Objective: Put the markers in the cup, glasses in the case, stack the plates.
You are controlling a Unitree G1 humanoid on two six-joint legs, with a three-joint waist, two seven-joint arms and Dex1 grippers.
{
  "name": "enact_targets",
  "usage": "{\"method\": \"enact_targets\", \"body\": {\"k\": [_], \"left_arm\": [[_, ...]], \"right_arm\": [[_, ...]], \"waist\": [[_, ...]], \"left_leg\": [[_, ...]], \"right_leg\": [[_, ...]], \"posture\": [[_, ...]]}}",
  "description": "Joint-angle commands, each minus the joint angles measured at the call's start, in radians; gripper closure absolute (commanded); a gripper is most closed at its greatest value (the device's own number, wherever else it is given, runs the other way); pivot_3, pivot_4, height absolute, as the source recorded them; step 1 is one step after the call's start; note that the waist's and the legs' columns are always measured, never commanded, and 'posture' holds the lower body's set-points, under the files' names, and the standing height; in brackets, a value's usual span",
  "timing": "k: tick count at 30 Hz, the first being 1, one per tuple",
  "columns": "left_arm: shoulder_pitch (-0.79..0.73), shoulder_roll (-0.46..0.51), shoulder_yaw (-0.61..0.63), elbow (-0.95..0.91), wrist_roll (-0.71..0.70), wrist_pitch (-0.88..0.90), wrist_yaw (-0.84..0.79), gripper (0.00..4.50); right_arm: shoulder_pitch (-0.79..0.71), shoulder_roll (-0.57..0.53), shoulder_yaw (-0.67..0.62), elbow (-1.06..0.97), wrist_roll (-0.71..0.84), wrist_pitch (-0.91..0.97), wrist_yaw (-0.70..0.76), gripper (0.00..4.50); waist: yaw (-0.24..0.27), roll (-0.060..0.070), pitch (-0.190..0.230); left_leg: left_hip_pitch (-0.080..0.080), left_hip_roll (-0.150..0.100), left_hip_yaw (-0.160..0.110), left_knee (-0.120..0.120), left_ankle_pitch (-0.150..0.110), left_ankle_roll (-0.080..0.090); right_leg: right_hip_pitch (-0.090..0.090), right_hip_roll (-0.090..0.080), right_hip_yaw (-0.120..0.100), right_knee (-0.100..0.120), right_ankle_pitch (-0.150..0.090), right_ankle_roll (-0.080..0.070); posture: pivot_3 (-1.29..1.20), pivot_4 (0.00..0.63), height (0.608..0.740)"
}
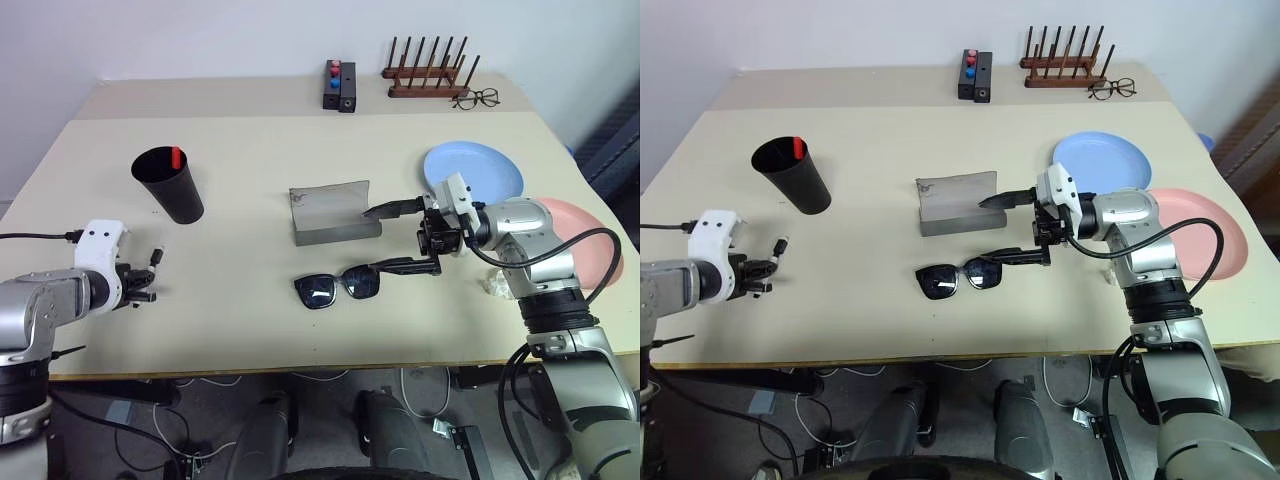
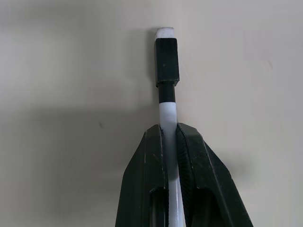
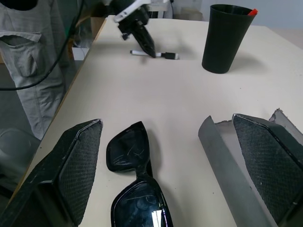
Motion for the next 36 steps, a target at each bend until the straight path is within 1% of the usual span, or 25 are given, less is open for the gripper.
{"method": "enact_targets", "body": {"k": [1,3,5,8,11,12,14,15,17,20,22,25,29,33,36], "left_arm": [[0.028,0.019,-0.019,-0.139,-0.046,-0.128,-0.107,4.43],[0.042,0.007,-0.024,-0.169,-0.053,-0.207,-0.148,4.43],[0.045,-0.001,-0.046,-0.206,-0.093,-0.233,-0.203,4.43],[0.028,-0.026,-0.093,-0.222,-0.082,-0.341,-0.234,4.43],[-0.047,-0.131,-0.129,-0.166,0.022,-0.585,-0.16,4.43],[-0.091,-0.17,-0.135,-0.124,0.041,-0.638,-0.138,4.43],[-0.187,-0.265,-0.132,-0.01,0.133,-0.866,-0.047,4.43],[-0.225,-0.305,-0.12,0.038,0.153,-0.944,-0.019,4.43],[-0.284,-0.354,-0.098,0.112,0.142,-0.986,0.0,4.43],[-0.361,-0.405,-0.054,0.228,0.155,-1.129,0.048,4.43],[-0.395,-0.416,-0.03,0.285,0.192,-1.186,0.122,4.43],[-0.434,-0.427,0.018,0.352,0.19,-1.234,0.199,4.43],[-0.47,-0.438,0.065,0.397,0.164,-1.27,0.248,4.43],[-0.482,-0.431,0.079,0.432,0.18,-1.304,0.282,4.43],[-0.48,-0.426,0.082,0.439,0.182,-1.316,0.292,4.43]], "right_arm": [[-0.001,-0.005,-0.03,-0.019,0.02,-0.005,-0.007,0.0],[-0.002,-0.005,-0.029,-0.021,0.02,-0.005,-0.009,0.0],[-0.003,-0.004,-0.029,-0.023,0.02,-0.005,-0.012,0.0],[-0.003,-0.002,-0.03,-0.023,0.019,-0.008,-0.02,0.0],[-0.006,-0.001,-0.037,-0.024,0.023,-0.005,-0.035,0.0],[-0.009,0.001,-0.04,-0.022,0.024,-0.005,-0.041,0.0],[-0.018,0.01,-0.043,-0.01,0.019,-0.015,-0.058,0.0],[-0.021,0.015,-0.043,-0.003,0.014,-0.021,-0.067,0.0],[-0.03,0.029,-0.042,0.014,0.01,-0.034,-0.083,0.0],[-0.052,0.062,-0.047,0.045,0.015,-0.044,-0.112,0.0],[-0.063,0.079,-0.049,0.058,0.014,-0.055,-0.12,0.0],[-0.087,0.108,-0.055,0.079,0.019,-0.075,-0.134,0.0],[-0.118,0.149,-0.084,0.097,0.058,-0.085,-0.136,0.0],[-0.145,0.18,-0.117,0.097,0.107,-0.067,-0.132,0.0],[-0.155,0.189,-0.121,0.104,0.113,-0.074,-0.13,0.0]], "waist": [[0.004,0.0,0.0],[0.006,0.0,0.0],[0.004,0.0,0.0],[0.004,0.0,0.0],[0.009,0.0,0.0],[0.011,0.0,0.0],[0.016,0.0,0.0],[0.019,0.0,0.0],[0.022,-0.001,0.0],[0.016,-0.001,0.0],[0.015,-0.001,0.0],[0.007,-0.001,0.0],[0.005,-0.001,0.0],[0.005,-0.001,0.0],[0.005,-0.001,0.0]], "left_leg": [[0.0,0.0,0.0,0.0,0.0,0.0],[-0.001,0.0,0.0,0.0,0.0,0.0],[-0.001,0.0,0.0,0.0,0.0,0.0],[-0.001,0.0,0.0,0.0,0.0,0.0],[-0.002,0.0,0.0,0.0,0.0,0.0],[-0.002,0.0,0.0,0.001,0.0,0.0],[-0.002,-0.001,0.0,0.002,0.0,0.0],[-0.002,-0.002,0.0,0.002,0.0,0.0],[-0.002,-0.002,0.001,0.002,0.0,0.0],[-0.002,-0.003,0.001,0.001,0.0,0.0],[-0.002,-0.003,0.001,0.001,0.0,0.0],[-0.002,-0.003,0.001,0.001,0.0,0.001],[-0.002,-0.003,0.001,0.002,0.0,0.001],[-0.002,-0.003,0.001,0.002,0.0,0.001],[-0.002,-0.003,0.0,0.002,0.0,0.001]], "right_leg": [[0.0,0.0,0.0,0.0,-0.001,-0.002],[0.0,-0.001,0.0,-0.001,-0.001,-0.002],[0.0,-0.001,0.0,-0.002,-0.001,-0.003],[0.0,-0.002,0.0,-0.003,-0.001,-0.003],[0.0,-0.001,0.0,-0.003,-0.001,-0.003],[0.0,-0.001,0.0,-0.003,-0.001,-0.003],[0.001,-0.001,0.0,-0.003,-0.001,-0.003],[0.001,-0.001,0.0,-0.004,0.0,-0.003],[0.001,-0.001,0.0,-0.004,0.002,-0.001],[0.0,0.0,0.0,-0.004,0.002,0.0],[0.0,0.001,0.0,-0.004,0.002,0.0],[0.0,0.001,0.0,-0.003,0.002,0.0],[0.0,0.001,0.0,-0.003,0.003,0.002],[0.0,0.001,0.0,-0.002,0.003,0.002],[0.0,0.001,0.0,-0.002,0.003,0.002]], "posture": [[0.0,0.15,0.74],[0.0,0.15,0.74],[0.0,0.15,0.74],[0.0,0.15,0.74],[0.0,0.15,0.74],[0.0,0.15,0.74],[0.0,0.15,0.74],[0.0,0.15,0.74],[0.0,0.15,0.74],[0.0,0.15,0.74],[0.0,0.15,0.74],[0.0,0.15,0.74],[0.0,0.15,0.74],[0.0,0.15,0.74],[0.0,0.15,0.74]]}}
